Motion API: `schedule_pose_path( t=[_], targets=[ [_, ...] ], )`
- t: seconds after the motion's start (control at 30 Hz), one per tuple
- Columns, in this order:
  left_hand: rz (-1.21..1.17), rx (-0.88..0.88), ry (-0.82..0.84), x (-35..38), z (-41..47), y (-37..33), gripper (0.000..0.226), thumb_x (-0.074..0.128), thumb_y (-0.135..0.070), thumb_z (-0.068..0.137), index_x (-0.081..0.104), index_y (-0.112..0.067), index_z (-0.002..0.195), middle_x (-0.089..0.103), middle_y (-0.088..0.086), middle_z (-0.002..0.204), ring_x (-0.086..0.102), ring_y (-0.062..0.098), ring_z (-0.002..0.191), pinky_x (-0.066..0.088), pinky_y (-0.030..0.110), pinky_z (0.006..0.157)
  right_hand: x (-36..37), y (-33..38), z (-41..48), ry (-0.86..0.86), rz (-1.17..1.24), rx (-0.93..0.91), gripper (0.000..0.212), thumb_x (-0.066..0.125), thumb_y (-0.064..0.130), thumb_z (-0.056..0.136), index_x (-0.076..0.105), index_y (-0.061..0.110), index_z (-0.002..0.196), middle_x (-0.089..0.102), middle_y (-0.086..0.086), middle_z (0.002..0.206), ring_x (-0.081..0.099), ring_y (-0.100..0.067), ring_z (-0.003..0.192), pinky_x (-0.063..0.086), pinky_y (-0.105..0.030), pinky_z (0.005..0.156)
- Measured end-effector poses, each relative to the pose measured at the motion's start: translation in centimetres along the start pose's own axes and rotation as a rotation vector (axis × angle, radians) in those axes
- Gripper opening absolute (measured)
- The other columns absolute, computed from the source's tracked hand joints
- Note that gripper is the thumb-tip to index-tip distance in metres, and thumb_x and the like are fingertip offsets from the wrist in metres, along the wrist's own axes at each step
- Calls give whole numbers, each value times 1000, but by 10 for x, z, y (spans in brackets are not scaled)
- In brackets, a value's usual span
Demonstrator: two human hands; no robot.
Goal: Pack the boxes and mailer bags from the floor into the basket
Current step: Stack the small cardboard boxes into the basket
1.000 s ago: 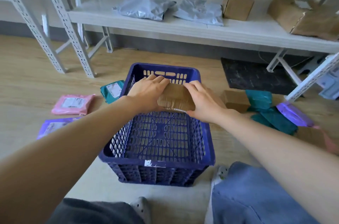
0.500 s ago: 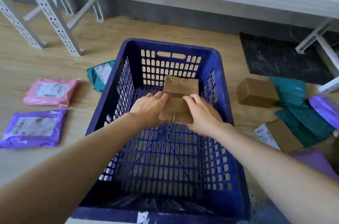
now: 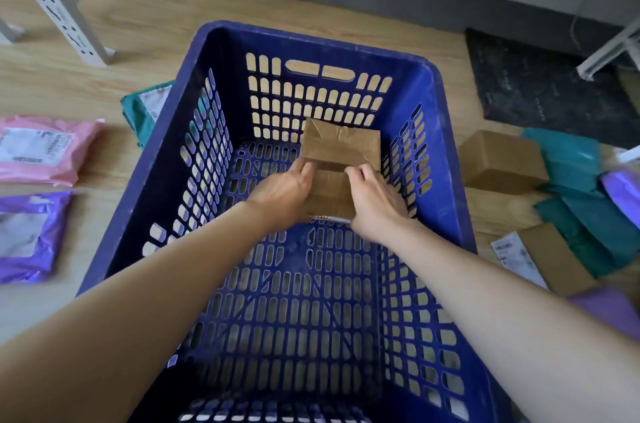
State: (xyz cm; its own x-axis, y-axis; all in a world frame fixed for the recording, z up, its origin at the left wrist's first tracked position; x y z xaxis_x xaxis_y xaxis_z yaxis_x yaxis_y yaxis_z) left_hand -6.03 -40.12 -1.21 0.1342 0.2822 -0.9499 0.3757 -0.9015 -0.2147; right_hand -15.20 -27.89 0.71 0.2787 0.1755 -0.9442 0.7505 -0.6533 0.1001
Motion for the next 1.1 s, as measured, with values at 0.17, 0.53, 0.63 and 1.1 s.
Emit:
schedule_pose_path(
  t=[0.17, 0.53, 0.63, 1.1],
  targets=[
    [21, 48, -10, 12, 13, 1, 74, 74, -27, 78, 28, -11, 133, 39, 9, 132, 65, 30, 85, 57, 43, 69, 7, -7, 8, 0, 16, 67, 79, 77, 5, 72, 32, 14, 137, 34, -5, 138, 43, -25, 124, 46, -38, 92],
    [-108, 50, 15, 30, 21, -2, 87, 70, -30, 81, 16, -14, 147, 16, 2, 157, 61, 27, 104, 54, 39, 74, 16, -12, 12, 2, 34, 148, 77, 73, 2, 75, 32, 13, 138, 32, -6, 143, 37, -26, 129, 46, -37, 94],
    [-121, 43, 59, 28, 19, -5, 86, 61, -32, 88, 4, -19, 151, -5, -4, 160, 55, 25, 116, 46, 29, 69, 17, -13, 10, 18, 74, 173, 80, 73, 3, 75, 28, 13, 141, 28, -5, 147, 32, -24, 134, 45, -36, 96],
    [12, 34, 42, -59, -25, -29, 81, 66, -34, 85, 18, -17, 148, -1, 0, 160, 55, 28, 119, 52, 33, 78, -46, -5, -50, 2, 329, 110, 87, 63, -7, 77, 20, 15, 149, 11, 3, 158, 28, -23, 140, 39, -40, 105]
  ],
)
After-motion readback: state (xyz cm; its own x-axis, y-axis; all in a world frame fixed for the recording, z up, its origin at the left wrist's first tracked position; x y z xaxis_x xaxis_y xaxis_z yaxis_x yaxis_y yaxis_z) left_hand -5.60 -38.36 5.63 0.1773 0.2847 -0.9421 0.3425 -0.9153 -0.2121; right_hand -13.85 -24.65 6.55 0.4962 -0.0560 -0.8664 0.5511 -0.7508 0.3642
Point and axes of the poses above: each hand's wrist, its own z-axis towards the middle knuckle, its own x-axis out of the palm, y = z × x, the point moved 2 cm from there along z, towards the middle knuckle
